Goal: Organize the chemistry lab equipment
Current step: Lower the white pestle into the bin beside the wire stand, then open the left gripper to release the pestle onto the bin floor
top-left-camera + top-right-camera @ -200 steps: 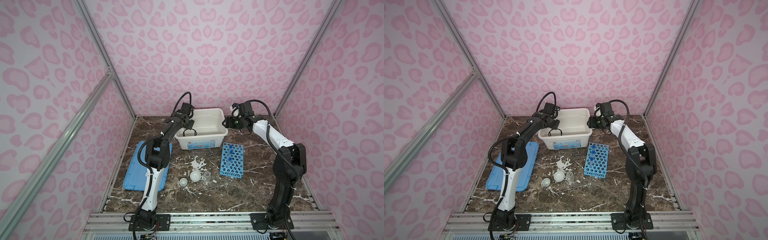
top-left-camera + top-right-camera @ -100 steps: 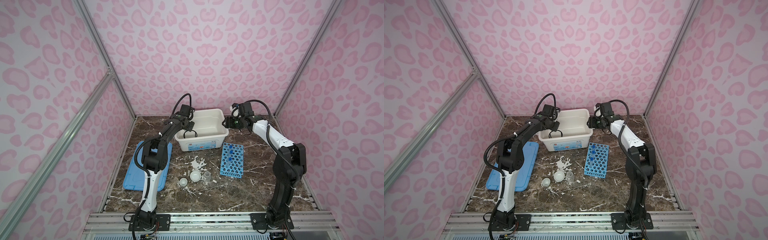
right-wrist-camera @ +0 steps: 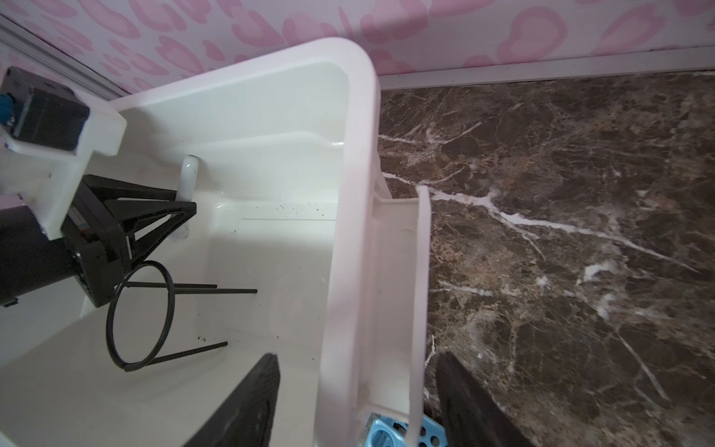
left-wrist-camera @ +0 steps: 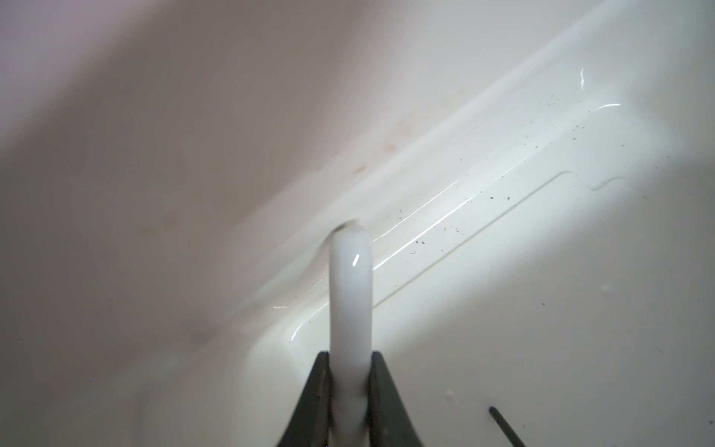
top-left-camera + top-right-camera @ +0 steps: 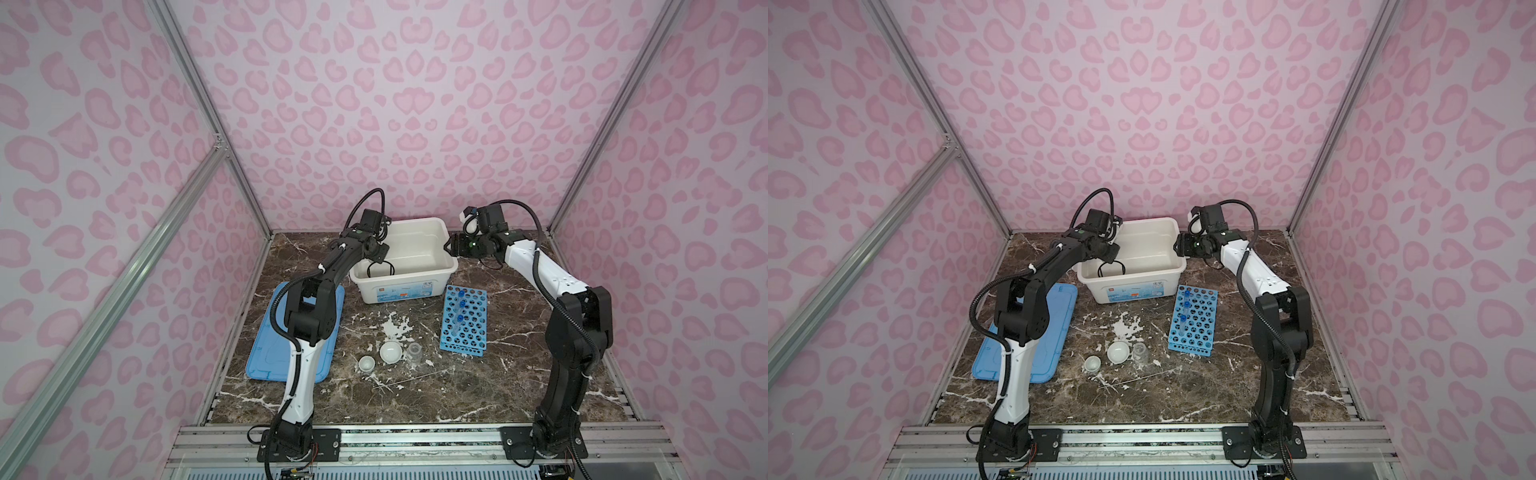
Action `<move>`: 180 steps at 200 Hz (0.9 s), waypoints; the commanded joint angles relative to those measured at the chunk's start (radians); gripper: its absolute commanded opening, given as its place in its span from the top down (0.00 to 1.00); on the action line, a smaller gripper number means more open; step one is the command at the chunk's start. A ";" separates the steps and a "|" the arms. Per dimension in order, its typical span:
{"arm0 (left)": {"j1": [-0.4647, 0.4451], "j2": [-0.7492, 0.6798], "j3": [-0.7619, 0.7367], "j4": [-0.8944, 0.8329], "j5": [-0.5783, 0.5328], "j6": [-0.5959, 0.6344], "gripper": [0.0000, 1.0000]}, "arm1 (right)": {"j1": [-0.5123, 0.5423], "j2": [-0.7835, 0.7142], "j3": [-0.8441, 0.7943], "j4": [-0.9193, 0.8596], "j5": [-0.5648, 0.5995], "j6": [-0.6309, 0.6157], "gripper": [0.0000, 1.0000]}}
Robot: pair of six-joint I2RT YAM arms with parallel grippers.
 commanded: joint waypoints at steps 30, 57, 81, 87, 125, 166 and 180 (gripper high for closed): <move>-0.001 0.017 -0.022 -0.145 0.011 0.076 0.95 | 0.000 0.010 -0.007 0.000 -0.003 0.003 0.34; -0.001 0.015 -0.023 -0.154 0.025 0.100 0.94 | 0.001 0.010 -0.007 0.000 -0.003 0.002 0.33; 0.000 0.021 -0.017 -0.174 0.037 0.127 0.94 | -0.002 0.010 -0.007 -0.001 -0.005 0.002 0.33; -0.002 0.023 -0.017 -0.181 0.041 0.136 0.94 | -0.001 0.008 -0.008 -0.002 -0.005 0.003 0.33; -0.002 0.014 -0.020 -0.213 0.063 0.158 0.94 | -0.002 0.010 -0.010 0.003 -0.007 0.005 0.33; 0.000 0.013 -0.007 -0.225 0.038 0.155 0.93 | -0.001 0.015 -0.009 0.004 -0.010 0.008 0.34; 0.001 0.026 0.004 -0.224 0.016 0.145 0.93 | -0.002 0.014 -0.010 0.003 -0.010 0.007 0.34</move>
